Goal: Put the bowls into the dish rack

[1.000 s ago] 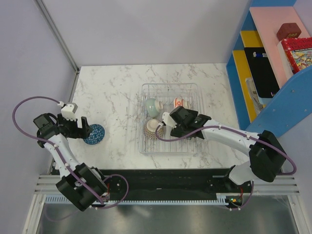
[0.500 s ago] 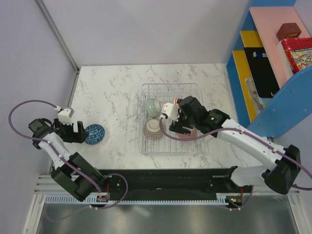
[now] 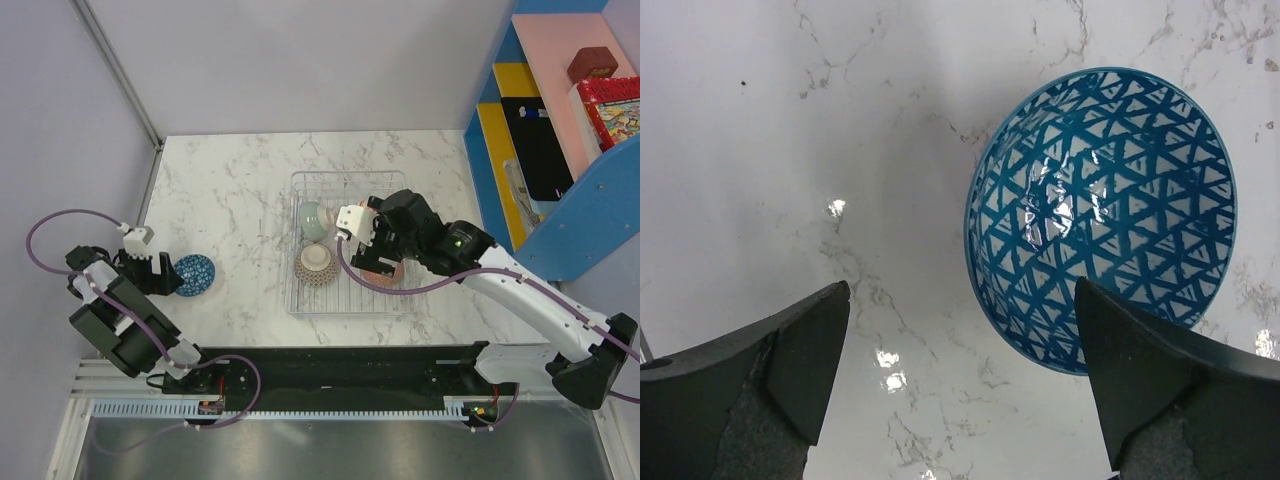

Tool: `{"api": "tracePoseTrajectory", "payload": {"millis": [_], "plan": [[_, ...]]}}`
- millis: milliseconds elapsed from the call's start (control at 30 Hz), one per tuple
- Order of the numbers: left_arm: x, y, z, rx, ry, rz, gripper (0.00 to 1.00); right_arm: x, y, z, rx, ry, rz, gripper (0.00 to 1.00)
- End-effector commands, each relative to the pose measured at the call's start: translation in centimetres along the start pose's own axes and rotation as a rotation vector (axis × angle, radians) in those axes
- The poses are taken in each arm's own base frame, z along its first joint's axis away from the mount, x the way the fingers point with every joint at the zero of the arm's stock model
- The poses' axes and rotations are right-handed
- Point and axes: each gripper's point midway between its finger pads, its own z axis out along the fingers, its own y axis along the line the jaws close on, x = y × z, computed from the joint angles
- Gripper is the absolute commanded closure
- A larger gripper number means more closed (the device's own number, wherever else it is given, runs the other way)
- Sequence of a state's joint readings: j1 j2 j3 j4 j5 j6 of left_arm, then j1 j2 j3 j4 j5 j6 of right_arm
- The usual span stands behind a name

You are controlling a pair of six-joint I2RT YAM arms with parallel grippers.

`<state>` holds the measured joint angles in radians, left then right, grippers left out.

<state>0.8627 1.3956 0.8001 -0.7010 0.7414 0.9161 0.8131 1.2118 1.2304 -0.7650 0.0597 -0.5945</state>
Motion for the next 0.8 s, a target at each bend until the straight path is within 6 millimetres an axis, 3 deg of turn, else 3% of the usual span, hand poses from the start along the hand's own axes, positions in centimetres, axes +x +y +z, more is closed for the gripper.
{"api": "tracePoseTrajectory", "payload": {"millis": [0, 133, 300, 467, 500, 600, 767], "plan": [[-2.3, 1.9, 0.5, 0.012, -0.069, 0.049, 0.0, -1.9, -0.5, -0.9, -0.011, -0.062, 0.018, 0.02], [-2.9, 1.7, 1.4, 0.035, -0.072, 0.05, 0.04, -2.1, -0.5, -0.6, -0.018, -0.066, 0.019, 0.02], [-3.2, 0.7, 2.4, 0.058, -0.062, 0.059, 0.21, -2.0, -0.4, -0.6, -0.017, -0.069, 0.02, 0.02], [-3.2, -0.2, 3.6, 0.073, -0.034, 0.076, 0.27, -2.3, 0.0, -1.1, -0.028, -0.099, 0.023, 0.02], [-3.2, -0.3, 3.8, 0.075, -0.03, 0.075, 0.35, -2.2, 0.0, -1.0, -0.028, -0.097, 0.023, 0.02], [-3.4, -0.5, 4.2, 0.08, -0.022, 0.077, 0.46, -2.2, 0.0, -1.3, -0.023, -0.104, 0.023, 0.02], [-3.2, -1.0, 4.8, 0.093, 0.002, 0.081, 0.56, -2.2, 0.0, -1.5, -0.018, -0.114, 0.025, 0.02]]}}
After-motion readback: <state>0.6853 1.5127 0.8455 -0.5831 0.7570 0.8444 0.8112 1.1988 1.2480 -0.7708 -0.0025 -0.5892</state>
